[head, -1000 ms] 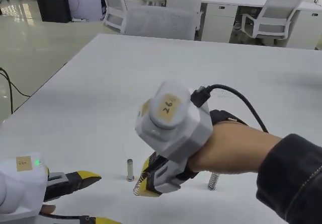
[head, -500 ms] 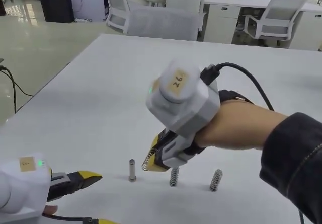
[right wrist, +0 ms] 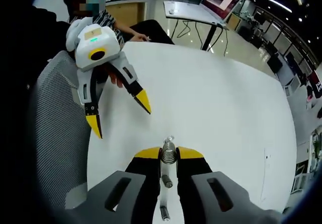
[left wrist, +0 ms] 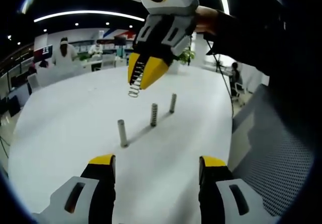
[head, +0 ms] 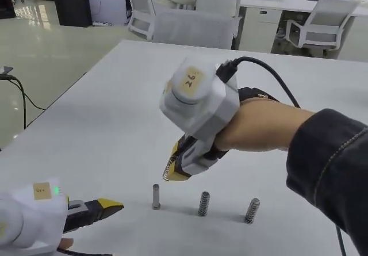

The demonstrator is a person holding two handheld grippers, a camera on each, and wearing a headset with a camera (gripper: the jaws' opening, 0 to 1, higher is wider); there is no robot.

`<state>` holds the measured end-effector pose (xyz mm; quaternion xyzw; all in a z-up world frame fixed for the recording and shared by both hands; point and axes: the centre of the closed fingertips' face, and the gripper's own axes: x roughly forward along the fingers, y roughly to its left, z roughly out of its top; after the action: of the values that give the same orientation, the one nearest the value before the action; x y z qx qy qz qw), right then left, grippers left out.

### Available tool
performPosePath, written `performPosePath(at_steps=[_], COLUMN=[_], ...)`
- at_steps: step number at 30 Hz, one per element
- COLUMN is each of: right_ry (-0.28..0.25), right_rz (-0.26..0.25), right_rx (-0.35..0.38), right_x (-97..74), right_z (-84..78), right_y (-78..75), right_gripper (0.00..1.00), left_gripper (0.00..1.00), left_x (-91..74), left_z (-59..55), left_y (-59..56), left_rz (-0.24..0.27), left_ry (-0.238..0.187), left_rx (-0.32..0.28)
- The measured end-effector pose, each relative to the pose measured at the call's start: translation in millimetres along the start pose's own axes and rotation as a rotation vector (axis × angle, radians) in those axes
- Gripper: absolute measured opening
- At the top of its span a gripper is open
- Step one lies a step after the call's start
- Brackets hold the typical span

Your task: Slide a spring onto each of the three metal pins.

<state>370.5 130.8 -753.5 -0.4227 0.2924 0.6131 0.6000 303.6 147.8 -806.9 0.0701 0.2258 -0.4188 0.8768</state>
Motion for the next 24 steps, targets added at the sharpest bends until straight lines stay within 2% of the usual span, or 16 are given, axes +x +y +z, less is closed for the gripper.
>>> performPosePath(at_steps=[15,24], right_ry=[0.061,0.092], right_rz=[0.047,0.069], right_rx=[-0.027,-0.02], right_x=[32.9,43.7], right_z=[1.9,-2.4], right_y=[-6.6,-6.5], right_gripper=[0.08,0.08], left_gripper=[0.62,0.61], left_x=[0.7,0.2], left_z=[-1.2,-0.9], left_y=[0.2,1.4], left_rz=[-0.003,0.001], left_ry=[0.002,-0.002], left_rx=[-0.003,-0.003])
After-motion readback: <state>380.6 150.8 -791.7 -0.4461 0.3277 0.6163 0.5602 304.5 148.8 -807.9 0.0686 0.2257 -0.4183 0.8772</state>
